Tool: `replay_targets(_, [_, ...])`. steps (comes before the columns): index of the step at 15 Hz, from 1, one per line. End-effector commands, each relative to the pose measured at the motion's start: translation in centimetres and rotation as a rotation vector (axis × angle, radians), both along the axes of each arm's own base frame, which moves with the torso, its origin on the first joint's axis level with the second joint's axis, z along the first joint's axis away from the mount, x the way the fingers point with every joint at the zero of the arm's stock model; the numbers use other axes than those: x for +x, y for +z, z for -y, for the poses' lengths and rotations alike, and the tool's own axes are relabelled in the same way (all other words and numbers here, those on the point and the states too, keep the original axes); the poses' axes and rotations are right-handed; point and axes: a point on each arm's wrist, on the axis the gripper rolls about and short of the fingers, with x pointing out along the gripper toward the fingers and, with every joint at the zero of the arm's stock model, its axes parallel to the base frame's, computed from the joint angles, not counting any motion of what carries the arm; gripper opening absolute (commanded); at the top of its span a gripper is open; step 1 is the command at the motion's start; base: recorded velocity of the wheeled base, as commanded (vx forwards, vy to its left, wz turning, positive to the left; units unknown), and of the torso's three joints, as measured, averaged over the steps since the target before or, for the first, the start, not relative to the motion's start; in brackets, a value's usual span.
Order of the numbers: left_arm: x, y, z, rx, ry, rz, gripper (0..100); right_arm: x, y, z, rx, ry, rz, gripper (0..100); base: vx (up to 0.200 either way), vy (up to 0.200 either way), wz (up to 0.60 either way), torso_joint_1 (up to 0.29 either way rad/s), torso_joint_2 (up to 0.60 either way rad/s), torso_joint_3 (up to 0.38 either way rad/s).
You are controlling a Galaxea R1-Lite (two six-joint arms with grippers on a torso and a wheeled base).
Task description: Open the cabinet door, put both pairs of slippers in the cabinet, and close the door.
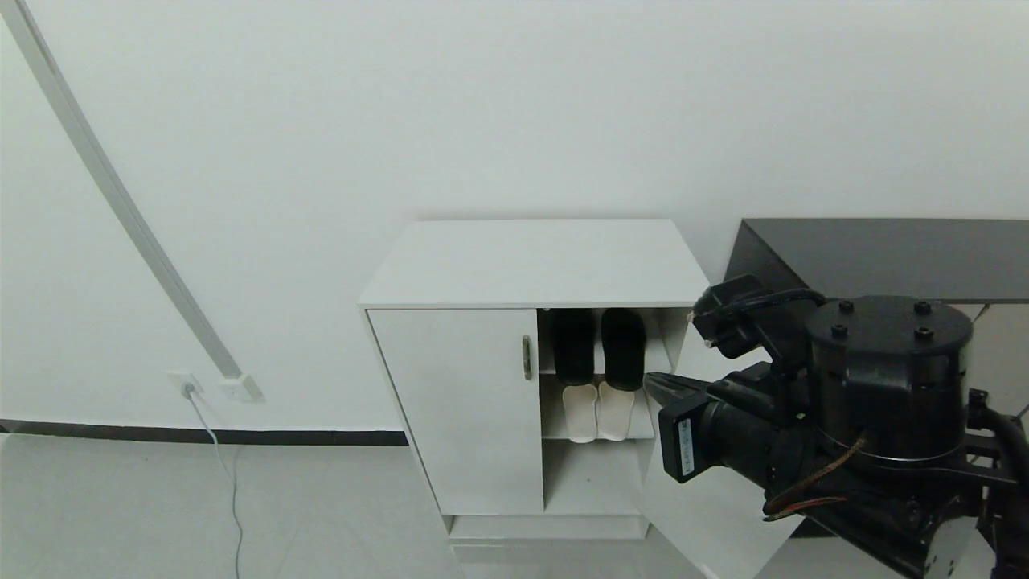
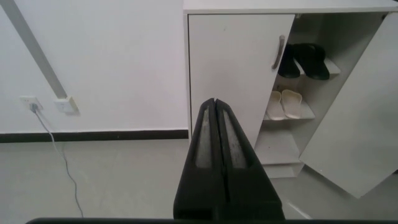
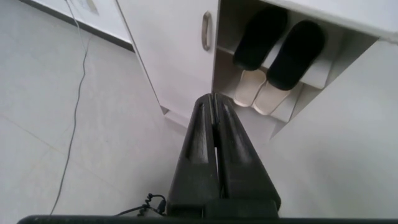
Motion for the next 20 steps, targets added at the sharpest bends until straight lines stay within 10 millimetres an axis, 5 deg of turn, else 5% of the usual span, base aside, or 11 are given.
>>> replay_targets(1, [0.00, 0.00, 0.00, 0.000, 0.000, 0.000, 0, 0.19, -0.11, 0.07, -0.004, -0.007, -0.002, 0, 0.000, 0.000, 0.00, 0.212, -0.47, -0.261])
replay_targets(11, [0.00, 0.00, 0.00, 0.000, 0.000, 0.000, 0, 0.29, -0.45, 0.14, -0.014, -0.007, -0.010, 0, 0.000, 0.000, 0.00, 0.019, -0.04, -0.022])
replay_targets(20, [0.00, 0.00, 0.00, 0.000, 0.000, 0.000, 0, 1.00, -0.43, 0.41, -0.001, -0.030, -0.003, 0, 0.000, 0.000, -0.47, 0.006, 0.00, 0.000])
